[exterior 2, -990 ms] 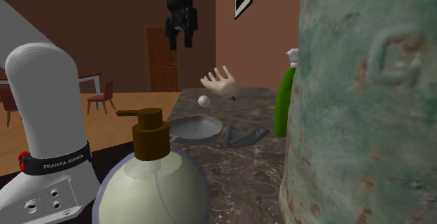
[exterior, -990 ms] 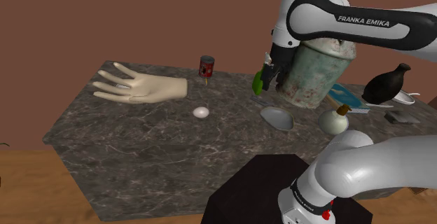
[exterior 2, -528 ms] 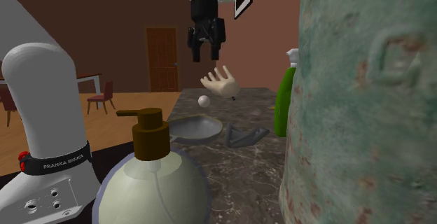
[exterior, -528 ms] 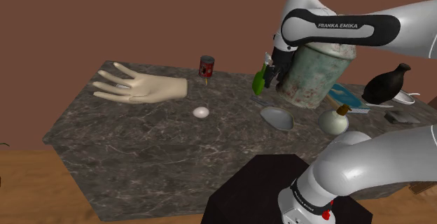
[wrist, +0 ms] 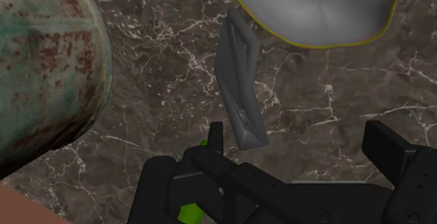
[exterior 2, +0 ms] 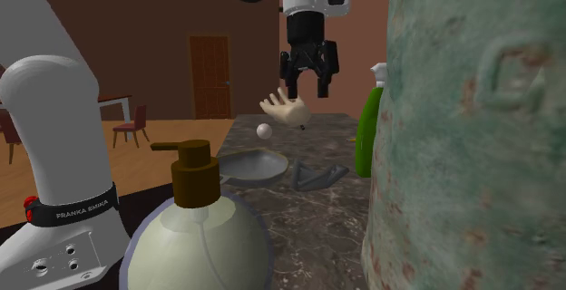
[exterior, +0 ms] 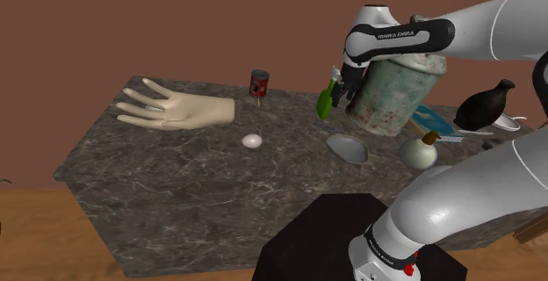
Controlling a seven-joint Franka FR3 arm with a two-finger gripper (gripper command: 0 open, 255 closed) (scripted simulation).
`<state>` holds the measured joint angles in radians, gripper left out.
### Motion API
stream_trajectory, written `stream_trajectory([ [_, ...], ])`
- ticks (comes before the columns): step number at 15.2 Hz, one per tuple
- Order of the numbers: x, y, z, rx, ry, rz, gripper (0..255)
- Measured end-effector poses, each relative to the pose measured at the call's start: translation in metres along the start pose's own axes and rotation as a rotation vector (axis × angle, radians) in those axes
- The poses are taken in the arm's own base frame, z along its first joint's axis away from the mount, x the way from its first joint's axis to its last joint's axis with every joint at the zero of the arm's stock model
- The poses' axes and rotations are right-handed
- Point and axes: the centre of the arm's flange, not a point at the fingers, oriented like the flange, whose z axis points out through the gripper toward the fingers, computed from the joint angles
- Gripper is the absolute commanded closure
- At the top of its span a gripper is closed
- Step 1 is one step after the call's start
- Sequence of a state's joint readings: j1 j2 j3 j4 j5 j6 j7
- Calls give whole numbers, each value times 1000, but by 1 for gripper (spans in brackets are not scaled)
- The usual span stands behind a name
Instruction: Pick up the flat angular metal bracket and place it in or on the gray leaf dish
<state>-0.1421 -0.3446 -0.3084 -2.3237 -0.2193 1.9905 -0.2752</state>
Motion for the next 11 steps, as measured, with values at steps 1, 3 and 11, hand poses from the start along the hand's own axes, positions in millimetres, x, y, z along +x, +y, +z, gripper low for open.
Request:
stream_trajectory([
  [1,5,13,3,-2,3,4,0],
  [3,14,33,15,-4,10,9,0],
  [11,23,46,55,-7,14,13,0],
])
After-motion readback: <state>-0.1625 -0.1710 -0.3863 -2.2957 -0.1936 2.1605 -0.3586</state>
